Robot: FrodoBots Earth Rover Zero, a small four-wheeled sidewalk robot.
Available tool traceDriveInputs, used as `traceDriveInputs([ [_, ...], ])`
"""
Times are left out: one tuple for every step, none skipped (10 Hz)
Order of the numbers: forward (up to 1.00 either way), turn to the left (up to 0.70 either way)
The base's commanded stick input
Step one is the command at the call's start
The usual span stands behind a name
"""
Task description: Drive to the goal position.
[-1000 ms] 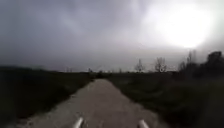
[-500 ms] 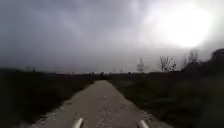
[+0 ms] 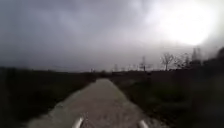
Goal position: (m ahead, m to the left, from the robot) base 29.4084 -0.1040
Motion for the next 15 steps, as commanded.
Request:
traceDriveInputs([
  [0.7, 0.0],
  [0.7, 0.0],
  [0.7, 0.0],
  [0.7, 0.0],
  [0.7, 0.0],
  [0.7, 0.0],
  [0.7, 0.0],
  [0.7, 0.0],
  [0.7, 0.0],
  [0.7, 0.0],
  [0.7, 0.0],
  [0.7, 0.0],
  [0.7, 0.0],
  [0.7, 0.0],
  [0.7, 0.0],
])
